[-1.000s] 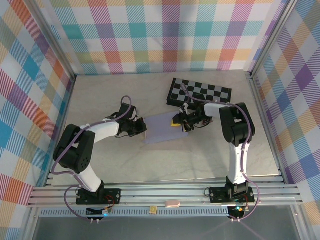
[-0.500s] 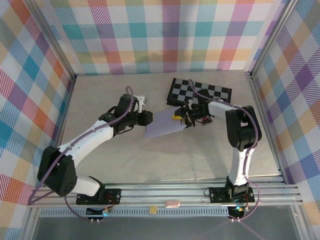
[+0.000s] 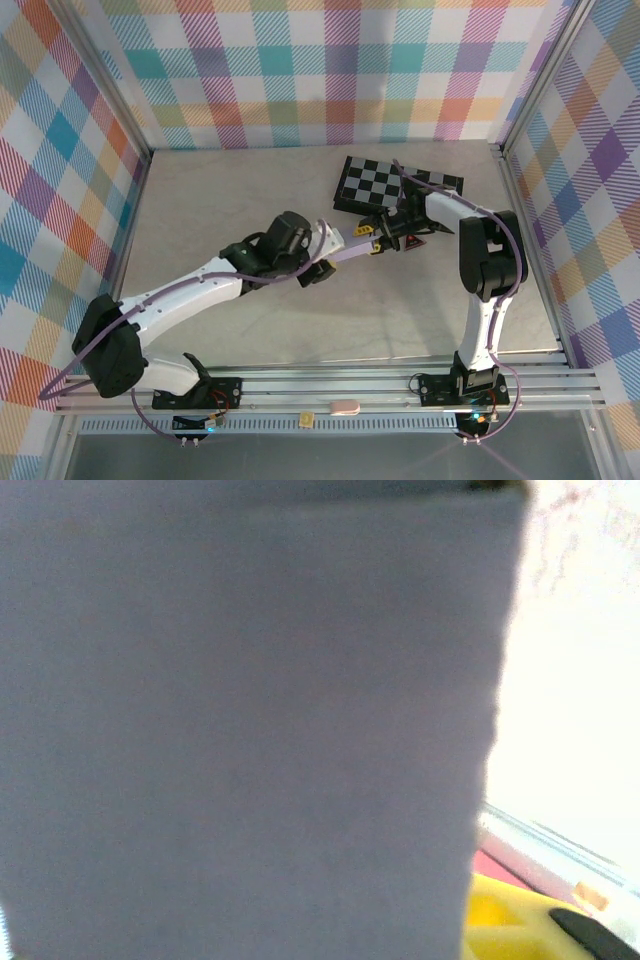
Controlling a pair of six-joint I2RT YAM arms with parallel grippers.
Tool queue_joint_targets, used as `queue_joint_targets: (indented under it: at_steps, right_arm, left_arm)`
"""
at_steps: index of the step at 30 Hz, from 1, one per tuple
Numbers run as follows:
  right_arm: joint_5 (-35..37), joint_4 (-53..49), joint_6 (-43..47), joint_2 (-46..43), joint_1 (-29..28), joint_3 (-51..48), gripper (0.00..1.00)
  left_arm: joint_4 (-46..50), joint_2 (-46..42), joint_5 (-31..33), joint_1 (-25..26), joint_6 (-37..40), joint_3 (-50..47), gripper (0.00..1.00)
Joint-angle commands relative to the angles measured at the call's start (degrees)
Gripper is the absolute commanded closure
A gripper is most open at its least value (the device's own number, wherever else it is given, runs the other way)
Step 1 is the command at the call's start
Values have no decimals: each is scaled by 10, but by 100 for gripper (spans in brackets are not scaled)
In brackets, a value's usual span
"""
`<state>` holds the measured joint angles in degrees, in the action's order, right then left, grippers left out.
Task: Fold the paper box
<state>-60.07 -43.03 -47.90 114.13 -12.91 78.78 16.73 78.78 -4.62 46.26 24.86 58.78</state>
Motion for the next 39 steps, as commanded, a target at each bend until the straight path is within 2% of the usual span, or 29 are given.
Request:
queue_joint_targets:
  at_steps: [1, 3, 8, 15, 23, 27, 30, 35, 39]
  right_arm:
    - [-16, -46, -28, -26, 2, -2, 63]
    - [-19, -54, -33, -26, 3, -5, 63]
    - [-39, -66, -38, -24, 5, -15, 63]
    - [-50, -62, -52, -31, 7, -31, 63]
    - [-62, -65, -67, -25, 9, -46, 64]
    - [-61, -54, -77, -28, 10, -48, 59]
    - [-43, -67, -70, -35, 12, -36, 49]
    - [39, -103, -52, -94, 34, -13, 33]
    - [106, -129, -43, -166, 65, -13, 28]
  left_arm:
    - [-27, 27, 34, 7, 77, 12, 55]
    - [-29, 45, 35, 15, 90, 20, 55]
    - [-51, 84, 87, 23, 103, 28, 54]
    - [-70, 112, 94, 30, 109, 29, 55]
    - [-51, 123, 93, 31, 102, 43, 74]
    - [-20, 122, 80, 31, 99, 54, 81]
    - [19, 120, 70, 30, 99, 65, 82]
    - [113, 120, 47, 24, 96, 110, 82]
    - [211, 127, 23, 19, 95, 155, 82]
